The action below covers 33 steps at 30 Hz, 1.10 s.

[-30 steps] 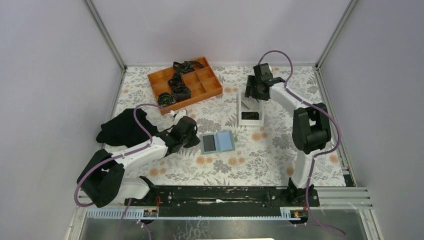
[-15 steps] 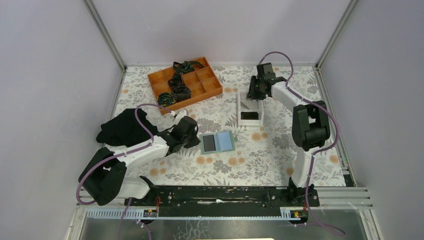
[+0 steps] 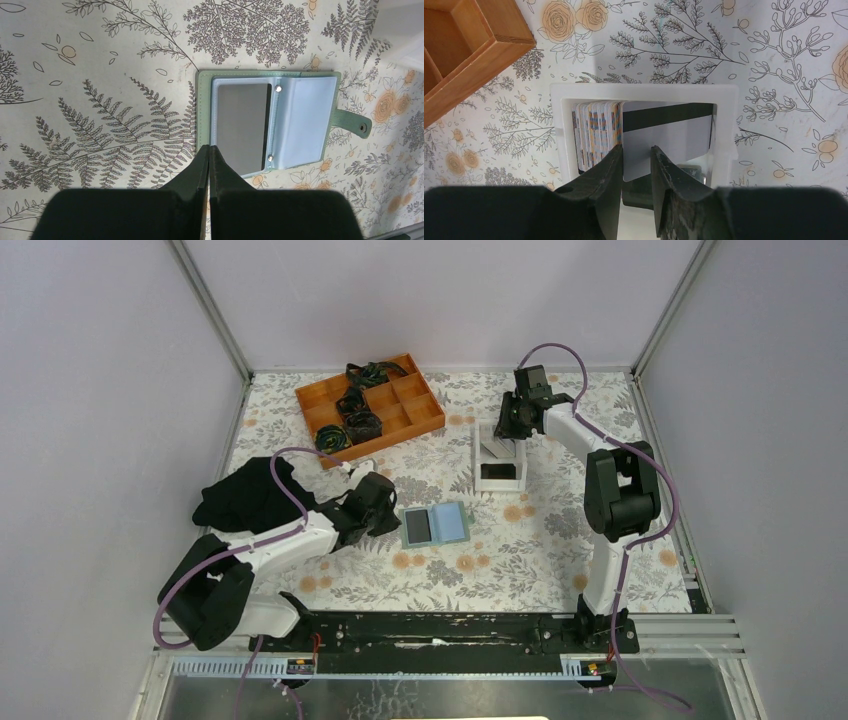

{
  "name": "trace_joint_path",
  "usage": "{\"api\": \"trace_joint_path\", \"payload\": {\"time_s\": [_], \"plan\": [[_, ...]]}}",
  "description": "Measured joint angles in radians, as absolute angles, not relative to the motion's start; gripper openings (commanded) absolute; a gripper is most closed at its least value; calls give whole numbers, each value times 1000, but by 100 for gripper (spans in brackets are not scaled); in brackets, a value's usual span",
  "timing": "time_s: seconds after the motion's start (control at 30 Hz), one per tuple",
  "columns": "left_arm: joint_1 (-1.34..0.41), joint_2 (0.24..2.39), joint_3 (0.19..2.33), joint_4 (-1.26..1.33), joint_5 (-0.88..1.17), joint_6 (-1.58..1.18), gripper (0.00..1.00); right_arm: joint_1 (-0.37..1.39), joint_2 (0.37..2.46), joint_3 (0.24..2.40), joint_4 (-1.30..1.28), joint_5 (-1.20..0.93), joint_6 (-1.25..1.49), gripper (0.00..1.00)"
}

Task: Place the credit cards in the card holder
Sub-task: Pick up the credit card from the storage box.

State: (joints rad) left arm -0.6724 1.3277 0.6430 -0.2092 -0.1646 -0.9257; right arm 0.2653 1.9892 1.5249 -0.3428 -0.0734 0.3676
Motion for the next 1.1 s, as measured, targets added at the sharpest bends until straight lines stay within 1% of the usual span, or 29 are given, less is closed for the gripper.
{"api": "trace_joint_path", "payload": {"time_s": [0.3,0.67,0.97,1.1], "plan": [[-672,1329,643,-202,-163,-928,2,265,1989,1530,-350,-75,371,31],[-672,1335,643,-195,-155,-934,2,265,1986,1538,-355,-81,372,27],[-672,1335,643,-195,-153,-934,2,266,1944,1538,-356,-83,374,26],[-672,1335,643,-195,-153,-934,2,266,1917,1538,-359,-80,374,22]]}}
